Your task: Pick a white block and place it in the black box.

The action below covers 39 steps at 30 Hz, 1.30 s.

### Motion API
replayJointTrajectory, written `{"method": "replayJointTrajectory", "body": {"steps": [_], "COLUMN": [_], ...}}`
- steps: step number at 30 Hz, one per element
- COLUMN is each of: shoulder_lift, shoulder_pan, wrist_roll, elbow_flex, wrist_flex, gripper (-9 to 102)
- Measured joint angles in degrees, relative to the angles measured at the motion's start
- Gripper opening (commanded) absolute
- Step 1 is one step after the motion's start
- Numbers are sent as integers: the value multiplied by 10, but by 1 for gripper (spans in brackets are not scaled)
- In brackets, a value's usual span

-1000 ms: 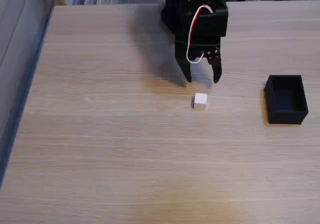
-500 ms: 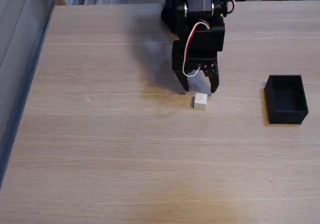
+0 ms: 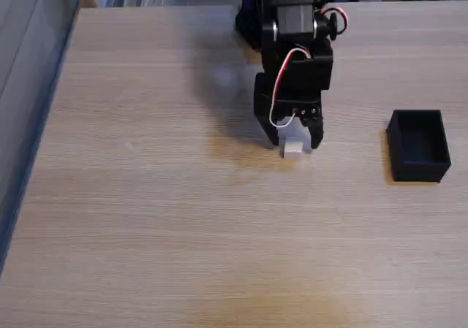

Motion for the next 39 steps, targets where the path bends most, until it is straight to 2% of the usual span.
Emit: {"method": "replayJointTrajectory", "body": {"steps": [15, 18, 24, 31, 39], "shoulder_lift": [-33, -37, -45, -47, 20], "shoulder_pan": [0, 0, -1, -5, 7], "wrist_roll": [7, 7, 7, -4, -96], "elbow_flex": [-19, -21, -25, -30, -36], "wrist_flex": [0, 0, 1, 5, 72], "gripper": [24, 20, 0, 0, 0]}}
